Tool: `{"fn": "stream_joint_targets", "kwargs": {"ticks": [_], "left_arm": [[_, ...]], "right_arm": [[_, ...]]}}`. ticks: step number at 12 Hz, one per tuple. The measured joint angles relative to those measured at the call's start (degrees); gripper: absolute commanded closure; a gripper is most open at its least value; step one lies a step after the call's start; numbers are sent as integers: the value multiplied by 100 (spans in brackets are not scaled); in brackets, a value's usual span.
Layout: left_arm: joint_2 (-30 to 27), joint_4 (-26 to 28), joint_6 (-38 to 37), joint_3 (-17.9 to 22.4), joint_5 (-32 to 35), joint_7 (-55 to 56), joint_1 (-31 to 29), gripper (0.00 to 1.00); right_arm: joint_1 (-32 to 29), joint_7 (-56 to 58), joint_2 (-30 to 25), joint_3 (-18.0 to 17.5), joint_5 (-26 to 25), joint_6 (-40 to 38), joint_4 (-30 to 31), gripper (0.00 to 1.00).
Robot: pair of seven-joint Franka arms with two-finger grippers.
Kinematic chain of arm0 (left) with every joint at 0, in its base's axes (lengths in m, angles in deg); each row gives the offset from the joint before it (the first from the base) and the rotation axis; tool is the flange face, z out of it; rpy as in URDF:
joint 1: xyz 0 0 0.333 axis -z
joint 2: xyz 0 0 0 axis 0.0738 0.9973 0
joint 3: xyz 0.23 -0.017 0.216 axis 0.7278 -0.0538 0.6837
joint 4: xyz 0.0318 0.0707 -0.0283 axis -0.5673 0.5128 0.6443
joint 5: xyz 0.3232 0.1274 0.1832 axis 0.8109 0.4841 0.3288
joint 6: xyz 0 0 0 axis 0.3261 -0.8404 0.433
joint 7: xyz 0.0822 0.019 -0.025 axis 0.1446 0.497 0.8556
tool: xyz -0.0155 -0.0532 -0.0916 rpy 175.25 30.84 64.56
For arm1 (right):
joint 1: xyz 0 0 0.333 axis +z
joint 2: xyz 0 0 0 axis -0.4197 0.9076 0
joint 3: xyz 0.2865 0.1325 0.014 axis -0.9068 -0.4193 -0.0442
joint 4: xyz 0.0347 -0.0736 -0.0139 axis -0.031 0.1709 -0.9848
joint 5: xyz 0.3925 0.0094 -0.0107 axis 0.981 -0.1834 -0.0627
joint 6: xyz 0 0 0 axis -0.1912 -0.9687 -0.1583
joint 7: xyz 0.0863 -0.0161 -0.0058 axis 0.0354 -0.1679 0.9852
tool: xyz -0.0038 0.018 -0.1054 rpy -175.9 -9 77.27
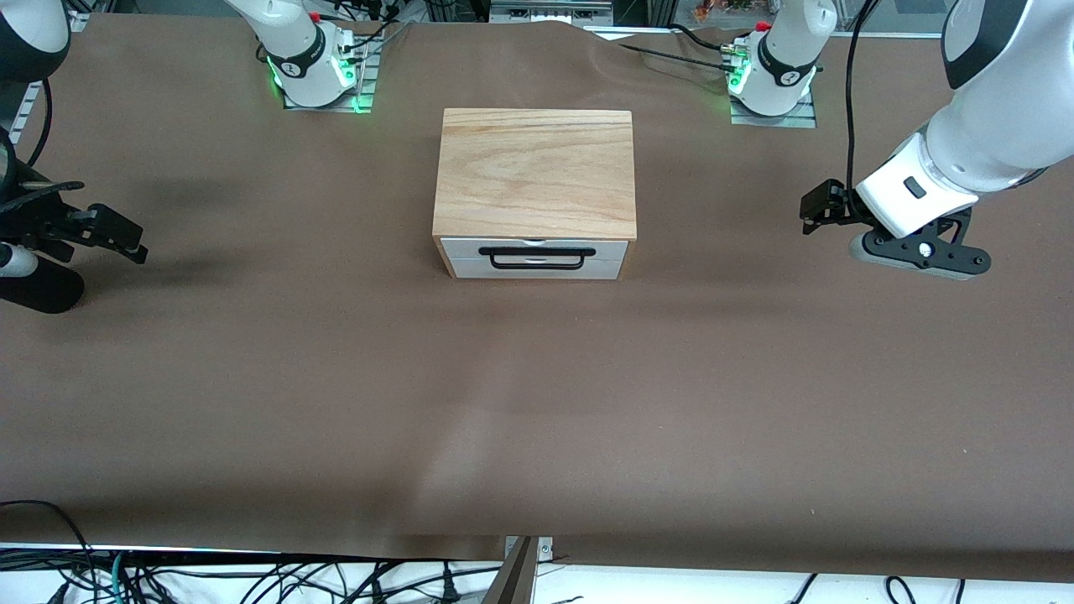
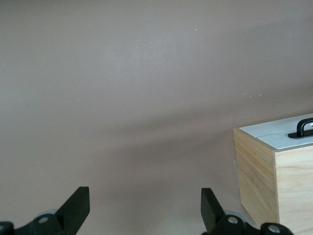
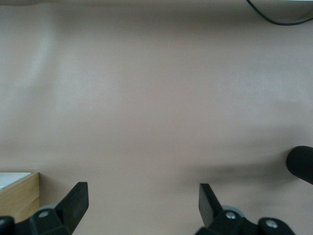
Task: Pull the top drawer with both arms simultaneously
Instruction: 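Move the left gripper toward the drawer handle while the right gripper approaches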
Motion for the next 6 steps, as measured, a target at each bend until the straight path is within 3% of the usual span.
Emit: {"fn": "stream_joint_targets", "kwargs": {"ticks": [6], "left_arm": [[4,0,-7,12,0,0,5,0]], "right_arm": [[0,0,29,-3,12,0,0,0]]}}
